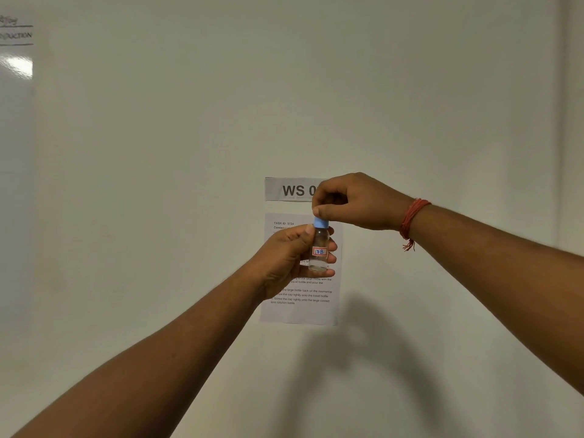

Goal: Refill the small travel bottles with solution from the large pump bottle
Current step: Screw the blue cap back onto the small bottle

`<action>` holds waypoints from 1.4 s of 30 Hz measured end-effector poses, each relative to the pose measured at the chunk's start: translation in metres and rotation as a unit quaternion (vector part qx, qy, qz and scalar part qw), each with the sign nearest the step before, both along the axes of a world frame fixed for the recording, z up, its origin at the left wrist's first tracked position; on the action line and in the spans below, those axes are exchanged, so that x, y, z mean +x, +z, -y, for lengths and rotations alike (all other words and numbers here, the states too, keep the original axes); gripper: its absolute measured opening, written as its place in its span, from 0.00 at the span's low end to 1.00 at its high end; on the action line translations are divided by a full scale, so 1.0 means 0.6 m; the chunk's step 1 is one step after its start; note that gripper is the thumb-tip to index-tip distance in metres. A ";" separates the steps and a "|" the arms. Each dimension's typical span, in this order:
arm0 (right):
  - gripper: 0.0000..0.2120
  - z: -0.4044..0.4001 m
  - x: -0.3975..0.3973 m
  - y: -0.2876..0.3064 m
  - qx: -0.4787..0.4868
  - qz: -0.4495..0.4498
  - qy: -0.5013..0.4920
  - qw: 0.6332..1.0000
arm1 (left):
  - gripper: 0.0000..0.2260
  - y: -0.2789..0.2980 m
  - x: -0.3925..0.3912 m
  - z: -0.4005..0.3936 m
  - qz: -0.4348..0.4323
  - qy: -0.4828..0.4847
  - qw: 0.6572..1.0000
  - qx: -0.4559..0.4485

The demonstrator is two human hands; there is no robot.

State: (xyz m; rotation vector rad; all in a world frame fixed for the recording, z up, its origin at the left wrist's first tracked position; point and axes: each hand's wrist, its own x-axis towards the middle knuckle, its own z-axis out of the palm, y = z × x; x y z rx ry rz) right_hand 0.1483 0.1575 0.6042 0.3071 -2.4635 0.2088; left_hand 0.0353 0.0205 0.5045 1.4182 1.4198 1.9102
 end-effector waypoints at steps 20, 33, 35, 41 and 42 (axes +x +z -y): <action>0.05 -0.007 -0.004 -0.009 0.004 -0.013 -0.003 1.000 | 0.18 -0.009 -0.003 -0.007 -0.001 0.004 1.000 -0.009; 0.05 -0.012 -0.009 -0.017 0.003 -0.019 0.003 1.000 | 0.18 -0.012 -0.006 -0.010 -0.004 0.007 1.000 -0.011; 0.08 -0.014 -0.011 -0.016 0.000 -0.031 -0.011 0.999 | 0.19 -0.010 -0.008 -0.010 -0.004 0.010 1.000 -0.011; 0.04 -0.012 -0.011 -0.016 0.007 -0.017 -0.010 1.000 | 0.20 -0.012 -0.011 -0.009 -0.008 0.007 1.000 -0.009; 0.02 -0.012 -0.011 -0.015 0.007 -0.012 -0.005 1.000 | 0.19 -0.014 -0.011 -0.010 -0.007 0.005 1.000 -0.008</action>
